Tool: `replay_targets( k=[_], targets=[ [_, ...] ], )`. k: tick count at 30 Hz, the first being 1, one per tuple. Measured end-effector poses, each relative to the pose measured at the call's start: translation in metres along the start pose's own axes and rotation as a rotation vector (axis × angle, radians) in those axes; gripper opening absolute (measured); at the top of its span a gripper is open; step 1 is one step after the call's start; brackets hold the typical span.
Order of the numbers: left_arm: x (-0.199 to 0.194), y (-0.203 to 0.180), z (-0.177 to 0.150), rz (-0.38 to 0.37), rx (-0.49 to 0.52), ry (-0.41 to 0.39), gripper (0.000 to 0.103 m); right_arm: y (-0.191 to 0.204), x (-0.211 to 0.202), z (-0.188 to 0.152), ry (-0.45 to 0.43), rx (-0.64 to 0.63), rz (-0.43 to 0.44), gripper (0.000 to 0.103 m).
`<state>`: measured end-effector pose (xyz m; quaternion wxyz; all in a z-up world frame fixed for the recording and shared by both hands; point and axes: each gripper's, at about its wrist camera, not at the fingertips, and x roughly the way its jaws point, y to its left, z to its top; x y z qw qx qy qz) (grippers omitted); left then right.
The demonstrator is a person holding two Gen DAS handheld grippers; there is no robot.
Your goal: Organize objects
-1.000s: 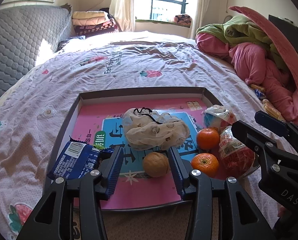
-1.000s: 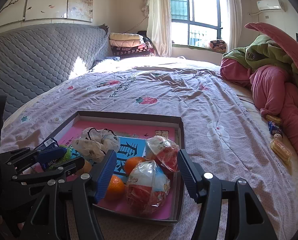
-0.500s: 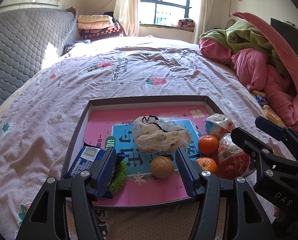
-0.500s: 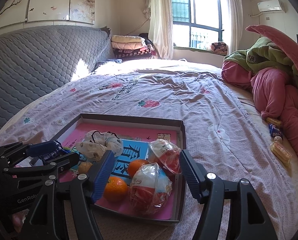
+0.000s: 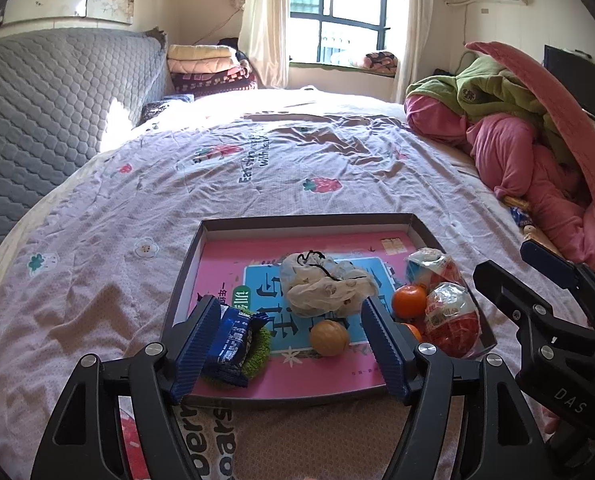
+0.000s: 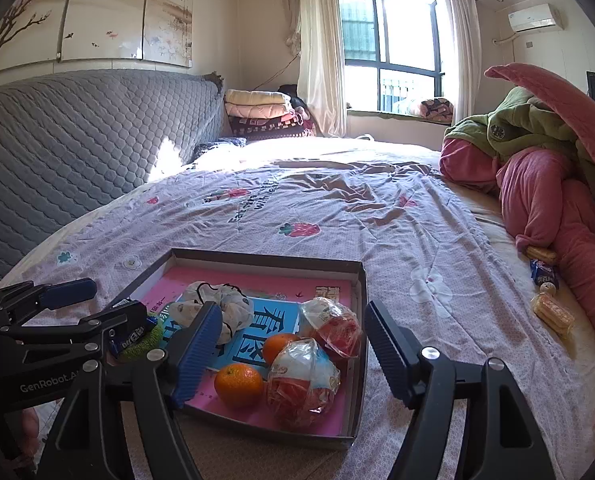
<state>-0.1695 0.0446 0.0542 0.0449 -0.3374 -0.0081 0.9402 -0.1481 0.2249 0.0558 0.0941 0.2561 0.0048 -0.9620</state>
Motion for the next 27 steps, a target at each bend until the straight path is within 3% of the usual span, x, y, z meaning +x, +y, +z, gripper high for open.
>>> replay_targets(
  k=[14, 20, 27],
  targets=[
    [-0.048, 0.011, 0.002, -0.005, -0.031, -0.057, 0.077, 0.014, -0.035, 0.012, -0.038, 0.000, -0.033, 0.082],
    [-0.069, 0.019, 0.000, 0.010, -0.038, -0.089, 0.077, 0.026, -0.054, 0.018, -0.060, -0.001, -0.012, 0.086],
    [-0.083, 0.026, -0.006, 0.050, -0.039, -0.088, 0.077, 0.039, -0.067, 0.016, -0.054, -0.025, -0.046, 0.089]
  ],
)
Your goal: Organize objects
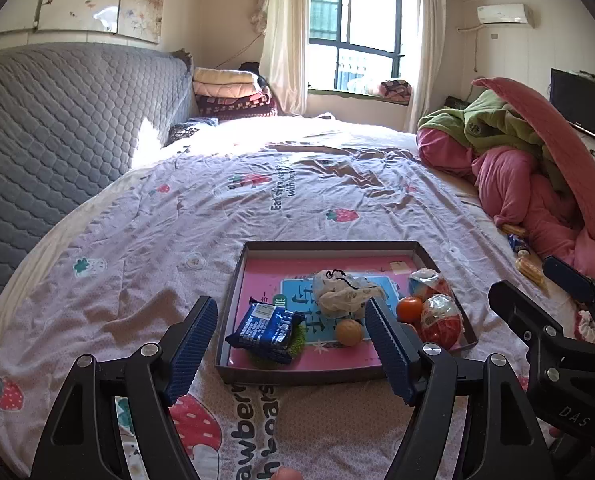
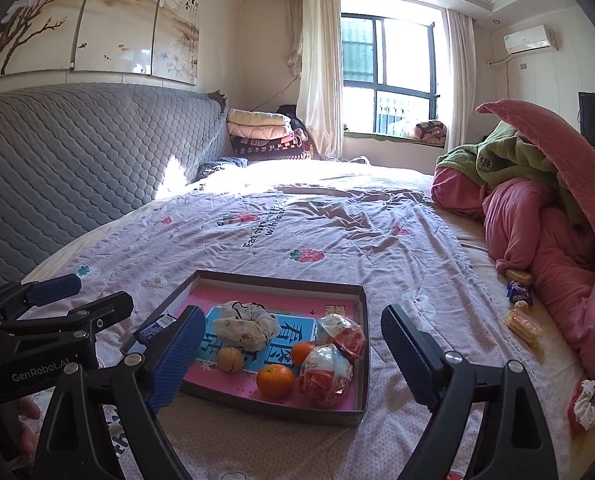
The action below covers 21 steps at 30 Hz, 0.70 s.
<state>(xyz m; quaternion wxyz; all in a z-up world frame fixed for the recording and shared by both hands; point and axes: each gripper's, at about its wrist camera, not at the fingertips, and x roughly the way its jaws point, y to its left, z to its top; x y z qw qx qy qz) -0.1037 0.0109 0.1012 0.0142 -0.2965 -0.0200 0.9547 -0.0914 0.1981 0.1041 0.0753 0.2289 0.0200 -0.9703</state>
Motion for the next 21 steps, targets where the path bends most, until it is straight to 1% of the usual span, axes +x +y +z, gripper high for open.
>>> replay_targets(
  k=[4, 7, 9, 15, 21],
  targets=[
    [-0.004, 0.000, -0.006, 0.009, 0.007, 0.011, 0.077, 0.005, -0.006, -0.004, 0.009, -0.006, -0.009, 0.089],
    [-0.005, -0.003, -0.010, 0.037, 0.031, 0.015, 0.077, 0.007, -0.009, -0.009, 0.019, -0.011, -0.016, 0.089],
    [-0.005, -0.002, -0.014, 0.027, 0.027, 0.028, 0.077, 0.008, -0.010, -0.014, 0.027, -0.011, -0.021, 0.089],
    [-0.001, 0.000, -0.026, 0.032, 0.019, 0.056, 0.077, 0.013, -0.014, -0.027, 0.041, -0.022, -0.025, 0.089],
    [-0.003, -0.001, -0.037, 0.032, 0.019, 0.061, 0.077, 0.017, -0.015, -0.036, 0.056, -0.030, -0.017, 0.089]
  ],
)
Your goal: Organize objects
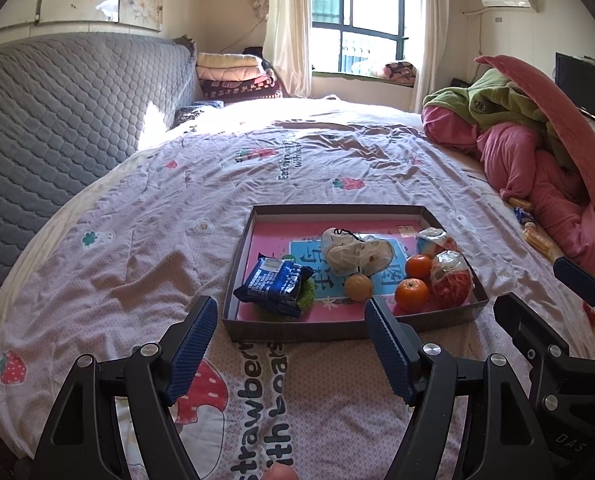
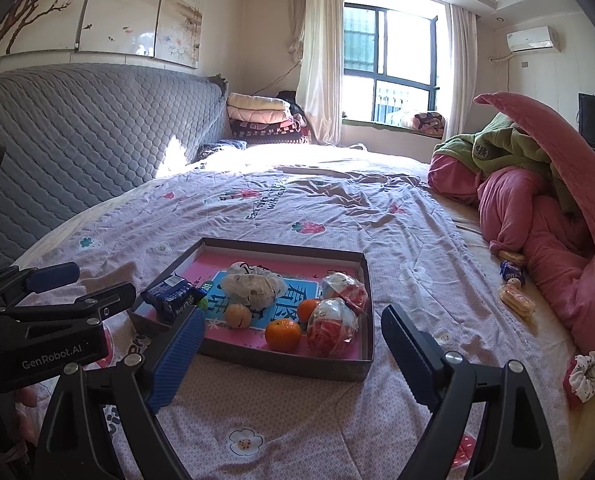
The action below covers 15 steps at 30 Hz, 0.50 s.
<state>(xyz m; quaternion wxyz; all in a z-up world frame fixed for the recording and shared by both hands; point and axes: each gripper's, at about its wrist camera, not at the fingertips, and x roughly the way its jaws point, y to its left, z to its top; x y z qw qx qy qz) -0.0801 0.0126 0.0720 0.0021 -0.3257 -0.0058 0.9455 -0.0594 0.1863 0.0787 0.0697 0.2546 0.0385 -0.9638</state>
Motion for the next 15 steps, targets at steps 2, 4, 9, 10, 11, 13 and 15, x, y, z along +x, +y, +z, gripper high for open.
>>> replay_targets(
  k=[2, 4, 9, 10, 11, 13, 15],
  targets=[
    [0.001, 0.000, -0.003, -0.007, 0.000, 0.007, 0.077, 0.002, -0.001, -0.004, 0.003, -0.004, -0.002, 0.089],
    [0.003, 0.001, -0.006, 0.000, -0.001, 0.013, 0.077, 0.003, -0.002, -0.007, 0.006, -0.003, -0.002, 0.089],
    [0.008, 0.005, -0.013, 0.007, -0.011, 0.023, 0.077, 0.001, -0.002, -0.017, 0.012, 0.020, 0.008, 0.090],
    [0.008, 0.006, -0.015, 0.008, -0.015, 0.022, 0.077, 0.001, -0.002, -0.019, 0.015, 0.021, 0.008, 0.090],
    [0.009, 0.007, -0.016, 0.006, -0.021, 0.024, 0.077, 0.001, -0.002, -0.020, 0.014, 0.022, 0.007, 0.090],
    [0.012, 0.007, -0.020, 0.002, -0.022, 0.031, 0.077, 0.001, -0.002, -0.023, 0.012, 0.024, 0.008, 0.090],
    [0.014, 0.007, -0.024, 0.007, -0.014, 0.031, 0.077, 0.001, -0.002, -0.026, 0.009, 0.027, 0.006, 0.090]
  ],
)
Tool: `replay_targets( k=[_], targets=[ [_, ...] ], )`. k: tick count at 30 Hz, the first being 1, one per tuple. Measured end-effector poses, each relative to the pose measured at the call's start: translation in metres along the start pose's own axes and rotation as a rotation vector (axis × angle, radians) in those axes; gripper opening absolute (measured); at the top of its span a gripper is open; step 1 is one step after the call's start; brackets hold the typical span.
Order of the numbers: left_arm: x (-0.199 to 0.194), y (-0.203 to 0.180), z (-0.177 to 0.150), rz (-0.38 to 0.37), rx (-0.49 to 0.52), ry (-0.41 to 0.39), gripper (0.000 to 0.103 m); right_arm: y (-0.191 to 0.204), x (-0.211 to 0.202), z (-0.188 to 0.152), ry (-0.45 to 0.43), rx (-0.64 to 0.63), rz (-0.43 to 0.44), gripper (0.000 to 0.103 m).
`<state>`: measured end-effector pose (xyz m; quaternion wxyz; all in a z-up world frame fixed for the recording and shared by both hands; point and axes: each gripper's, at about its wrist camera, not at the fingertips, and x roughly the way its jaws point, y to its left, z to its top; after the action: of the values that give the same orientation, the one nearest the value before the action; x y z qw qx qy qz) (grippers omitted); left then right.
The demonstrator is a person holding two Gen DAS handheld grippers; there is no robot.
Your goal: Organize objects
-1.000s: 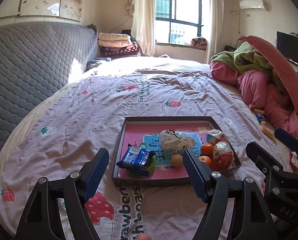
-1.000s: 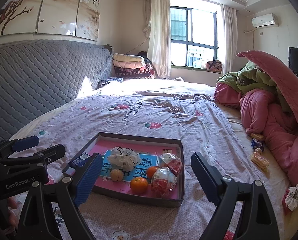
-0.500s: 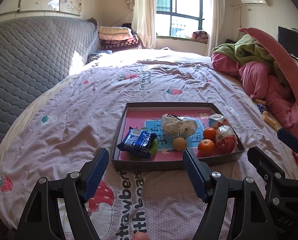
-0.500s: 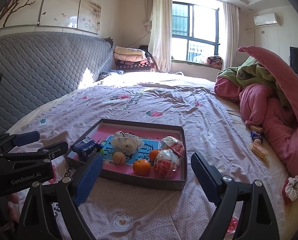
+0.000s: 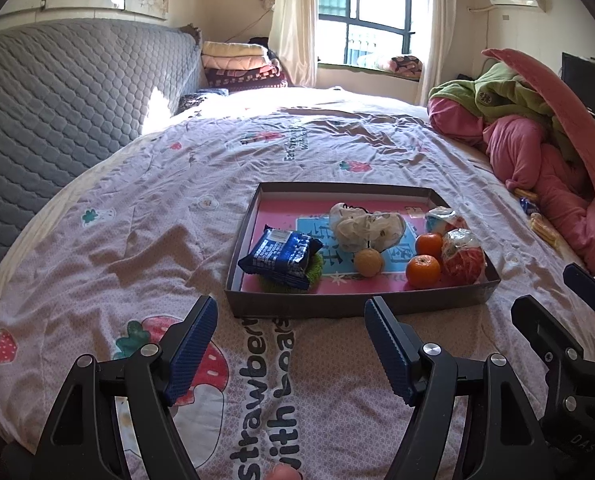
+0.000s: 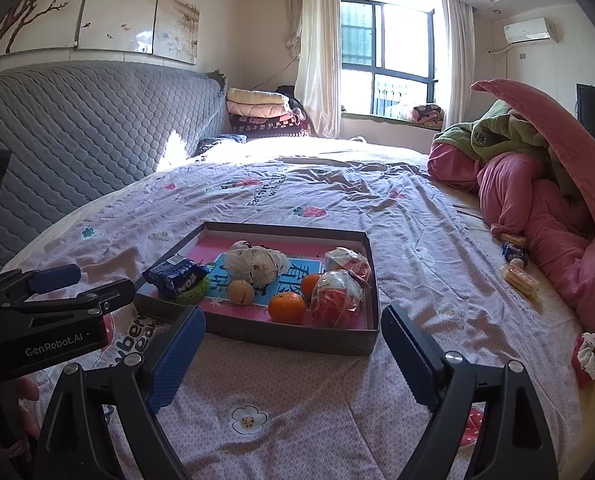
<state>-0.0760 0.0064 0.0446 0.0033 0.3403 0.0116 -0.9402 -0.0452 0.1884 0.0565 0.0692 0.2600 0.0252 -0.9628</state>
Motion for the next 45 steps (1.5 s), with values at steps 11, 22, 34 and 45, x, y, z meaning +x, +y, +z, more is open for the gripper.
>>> replay_targets(
  k=[11, 22, 34, 45],
  targets=[
    [0.011, 0.000, -0.016, -0.009, 0.005, 0.010, 0.077, -0.001, 0.006, -0.020, 0.022, 0.024, 0.000, 0.090],
    [0.020, -0.005, -0.038, -0.026, 0.043, 0.047, 0.077, -0.010, 0.018, -0.039, 0.088, 0.081, 0.007, 0.090],
    [0.025, -0.005, -0.053, -0.036, 0.036, 0.069, 0.077, 0.000, 0.024, -0.062, 0.112, 0.064, -0.006, 0.090],
    [0.033, -0.001, -0.065, -0.034, 0.026, 0.087, 0.077, 0.002, 0.032, -0.075, 0.158, 0.065, -0.016, 0.090]
  ],
)
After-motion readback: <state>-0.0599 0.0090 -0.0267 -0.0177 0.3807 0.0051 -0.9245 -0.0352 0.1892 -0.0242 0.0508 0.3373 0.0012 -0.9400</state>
